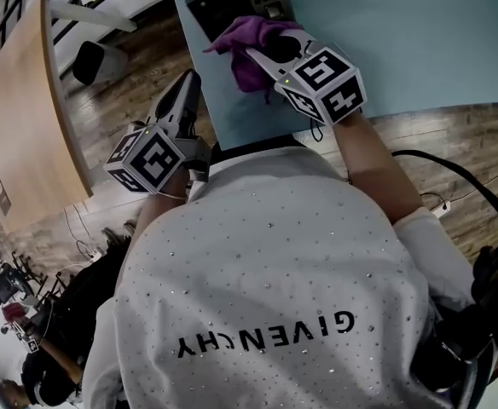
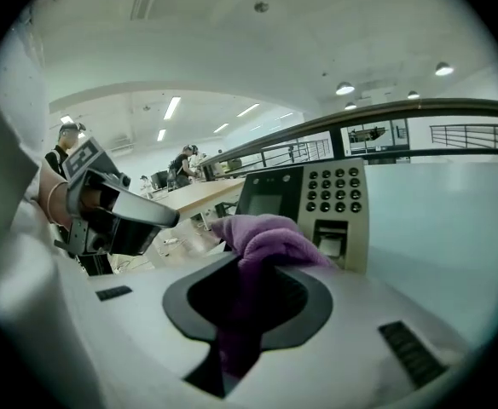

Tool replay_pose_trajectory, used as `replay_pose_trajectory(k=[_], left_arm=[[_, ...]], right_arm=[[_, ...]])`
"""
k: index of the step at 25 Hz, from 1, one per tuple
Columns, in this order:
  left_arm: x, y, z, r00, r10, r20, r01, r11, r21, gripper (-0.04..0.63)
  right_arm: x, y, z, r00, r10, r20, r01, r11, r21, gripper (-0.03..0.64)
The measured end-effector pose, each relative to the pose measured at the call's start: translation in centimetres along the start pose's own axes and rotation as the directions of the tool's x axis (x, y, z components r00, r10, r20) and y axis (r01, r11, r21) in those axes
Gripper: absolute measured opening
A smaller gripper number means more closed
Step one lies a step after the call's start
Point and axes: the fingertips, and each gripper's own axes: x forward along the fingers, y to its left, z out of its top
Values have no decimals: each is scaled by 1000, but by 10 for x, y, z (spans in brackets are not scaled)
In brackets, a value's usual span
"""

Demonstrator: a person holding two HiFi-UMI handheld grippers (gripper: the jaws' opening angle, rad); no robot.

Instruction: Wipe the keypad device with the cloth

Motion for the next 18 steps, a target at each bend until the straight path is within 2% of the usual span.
replay_pose_trajectory(k=[7,14,18], left_arm=[[3,-6,-7,999,-13,-31,13,1000,10,0],[6,-3,-2,1000,-10,-19,10,1000,16,0],[5,7,3,1000,13,-9,-13,999,36,0]], right_arm=[[-32,-45,-10,994,-109,25,106,990,94,66],[-54,-93,-15,972,-232,32,219,950,222,66],[-62,-110,3,963,-246,110,193,916,351,66]])
